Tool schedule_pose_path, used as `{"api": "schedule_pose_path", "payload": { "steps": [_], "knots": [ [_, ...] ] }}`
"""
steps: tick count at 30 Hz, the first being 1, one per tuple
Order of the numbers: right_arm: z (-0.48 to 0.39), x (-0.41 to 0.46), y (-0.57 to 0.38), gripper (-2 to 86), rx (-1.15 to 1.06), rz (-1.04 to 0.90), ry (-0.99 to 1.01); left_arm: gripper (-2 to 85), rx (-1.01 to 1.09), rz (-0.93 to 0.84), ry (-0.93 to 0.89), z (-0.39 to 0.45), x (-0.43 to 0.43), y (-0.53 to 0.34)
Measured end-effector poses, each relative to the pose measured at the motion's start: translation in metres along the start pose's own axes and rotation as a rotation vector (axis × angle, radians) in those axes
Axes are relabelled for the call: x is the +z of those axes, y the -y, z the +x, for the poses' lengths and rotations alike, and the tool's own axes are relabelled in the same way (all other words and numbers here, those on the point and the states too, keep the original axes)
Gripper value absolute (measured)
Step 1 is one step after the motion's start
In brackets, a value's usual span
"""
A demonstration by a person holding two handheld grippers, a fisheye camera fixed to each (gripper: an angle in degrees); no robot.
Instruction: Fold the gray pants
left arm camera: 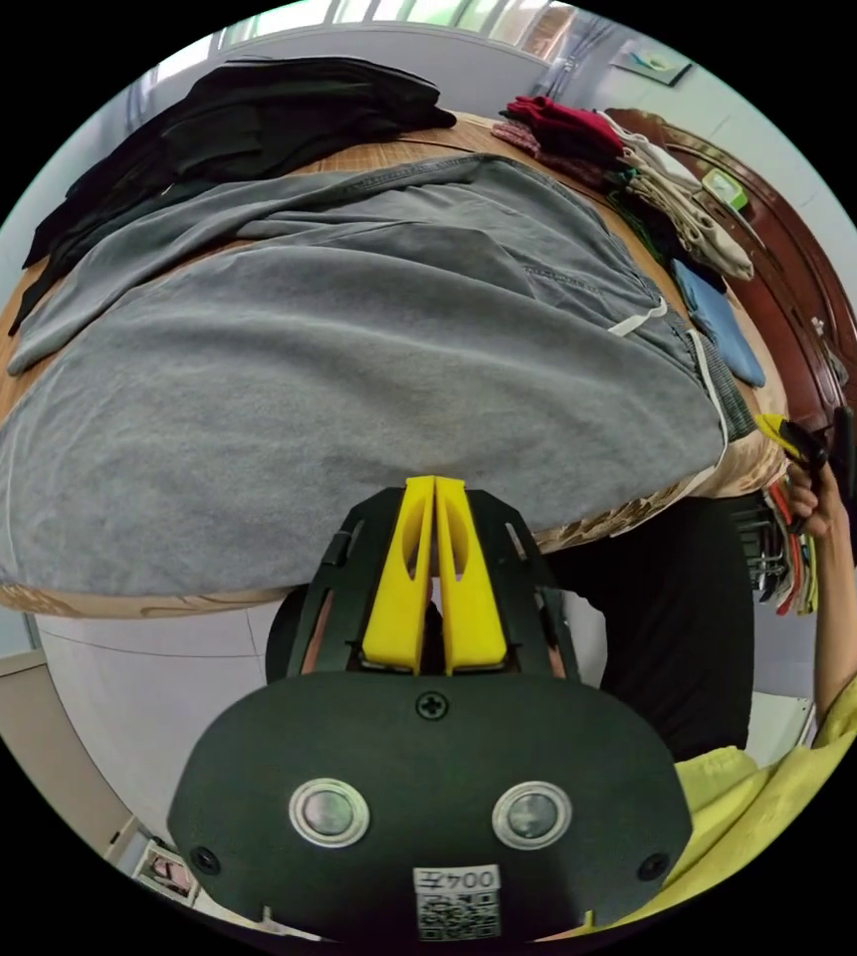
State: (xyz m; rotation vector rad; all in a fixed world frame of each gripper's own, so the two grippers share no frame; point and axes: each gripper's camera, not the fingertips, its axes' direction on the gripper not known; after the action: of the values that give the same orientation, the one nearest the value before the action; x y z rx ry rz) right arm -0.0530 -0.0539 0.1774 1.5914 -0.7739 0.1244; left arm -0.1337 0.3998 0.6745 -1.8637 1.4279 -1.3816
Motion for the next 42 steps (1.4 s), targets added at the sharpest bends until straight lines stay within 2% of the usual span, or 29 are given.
{"api": "schedule_pose_path", "payload": {
  "steps": [2, 8, 15, 17, 20, 23, 27, 30, 32, 33, 35, 37, 42],
  "knots": [
    [-0.008, 0.010, -0.010, 9.8, 0.067, -0.037, 0.052, 0.2, -0.021, 0.000, -0.024, -0.004, -0.001, 0.002],
    [-0.026, 0.056, -0.048, 9.9, 0.189, -0.021, -0.076, 0.2, -0.005, 0.023, -0.008, 0.001, -0.005, 0.001],
    [-0.058, 0.115, -0.058, 10.1, 0.210, -0.007, -0.163, 0.2, -0.009, 0.024, -0.023, 0.001, -0.010, 0.002],
    [-0.067, 0.126, -0.055, 8.9, 0.220, 0.004, -0.227, 0.2, 0.000, 0.026, -0.011, 0.005, -0.012, 0.002],
    [-0.074, 0.129, -0.056, 1.9, 0.233, -0.022, -0.298, 0.1, 0.012, 0.031, 0.007, 0.010, -0.013, 0.000],
    [-0.101, 0.109, -0.055, 0.0, 0.163, -0.029, -0.092, 0.1, 0.003, 0.034, -0.008, 0.008, -0.015, -0.001],
    [-0.159, 0.074, -0.020, -0.2, 0.019, 0.019, 0.004, 0.0, -0.023, 0.045, -0.045, 0.002, -0.015, -0.005],
    [-0.214, 0.057, 0.044, 0.5, -0.093, 0.056, -0.019, 0.1, -0.028, 0.047, -0.050, 0.003, -0.016, -0.007],
    [-0.255, 0.056, 0.103, 3.1, -0.133, 0.066, -0.108, 0.1, -0.024, 0.046, -0.051, 0.004, -0.016, -0.008],
    [-0.264, 0.060, 0.118, 4.6, -0.145, 0.037, -0.124, 0.1, -0.024, 0.047, -0.053, 0.005, -0.016, -0.008],
    [-0.294, 0.087, 0.168, 10.1, -0.180, -0.171, -0.087, 0.1, -0.023, 0.050, -0.058, 0.006, -0.016, -0.010],
    [-0.319, 0.098, 0.185, 10.9, -0.200, -0.237, -0.077, 0.1, -0.022, 0.052, -0.059, 0.007, -0.015, -0.012],
    [-0.406, 0.062, 0.167, 12.3, -0.448, -0.077, -0.212, 0.1, -0.028, 0.052, -0.073, 0.009, -0.013, -0.015]
  ]
}}
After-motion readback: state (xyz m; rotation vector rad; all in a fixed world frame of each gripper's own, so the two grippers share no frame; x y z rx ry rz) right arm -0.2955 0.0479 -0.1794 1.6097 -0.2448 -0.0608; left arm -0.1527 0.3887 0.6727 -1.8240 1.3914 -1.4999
